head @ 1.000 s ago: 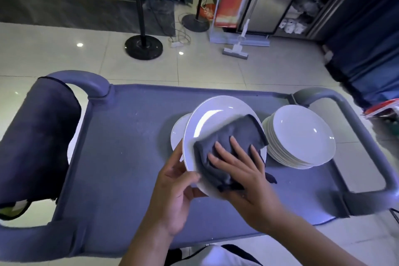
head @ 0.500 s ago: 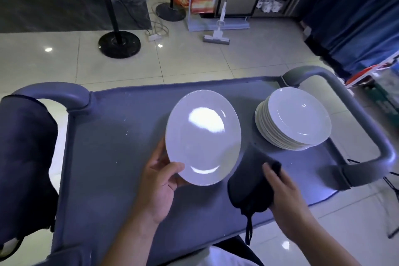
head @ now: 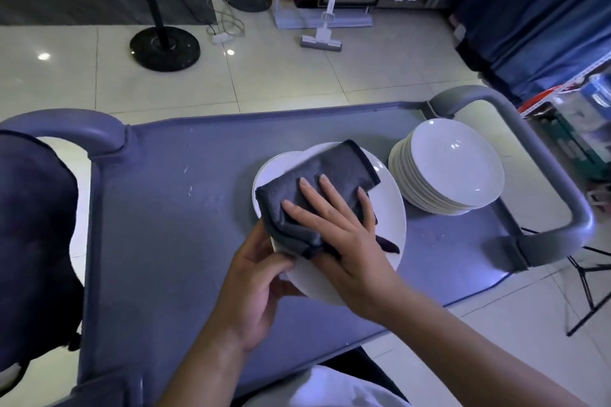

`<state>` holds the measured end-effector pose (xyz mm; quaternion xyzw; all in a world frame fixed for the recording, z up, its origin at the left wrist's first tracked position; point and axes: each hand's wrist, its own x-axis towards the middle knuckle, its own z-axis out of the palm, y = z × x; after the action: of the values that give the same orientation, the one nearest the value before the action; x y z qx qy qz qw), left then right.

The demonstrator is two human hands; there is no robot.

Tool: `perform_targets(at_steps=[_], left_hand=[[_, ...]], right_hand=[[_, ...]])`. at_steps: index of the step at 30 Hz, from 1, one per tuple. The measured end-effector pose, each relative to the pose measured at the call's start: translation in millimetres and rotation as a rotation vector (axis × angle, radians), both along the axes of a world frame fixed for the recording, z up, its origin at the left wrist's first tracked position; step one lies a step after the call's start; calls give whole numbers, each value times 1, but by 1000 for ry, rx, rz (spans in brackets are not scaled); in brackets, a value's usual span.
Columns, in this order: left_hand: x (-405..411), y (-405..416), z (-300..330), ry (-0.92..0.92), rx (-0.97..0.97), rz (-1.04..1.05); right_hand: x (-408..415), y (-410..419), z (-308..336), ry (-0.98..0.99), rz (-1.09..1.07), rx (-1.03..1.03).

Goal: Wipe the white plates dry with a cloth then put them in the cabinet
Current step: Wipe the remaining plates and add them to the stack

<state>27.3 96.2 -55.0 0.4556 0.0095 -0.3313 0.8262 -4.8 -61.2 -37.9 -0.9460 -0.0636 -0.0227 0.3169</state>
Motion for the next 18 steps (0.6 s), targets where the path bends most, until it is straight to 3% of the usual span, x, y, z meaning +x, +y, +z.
perform_targets(at_steps=[9,18], left_hand=[[-3,20,0,33,-3,130],[4,27,-7,90,-32,265]], right_hand=[[42,-30,-5,57,-110,-78],[-9,-33,-26,174,-223,72]])
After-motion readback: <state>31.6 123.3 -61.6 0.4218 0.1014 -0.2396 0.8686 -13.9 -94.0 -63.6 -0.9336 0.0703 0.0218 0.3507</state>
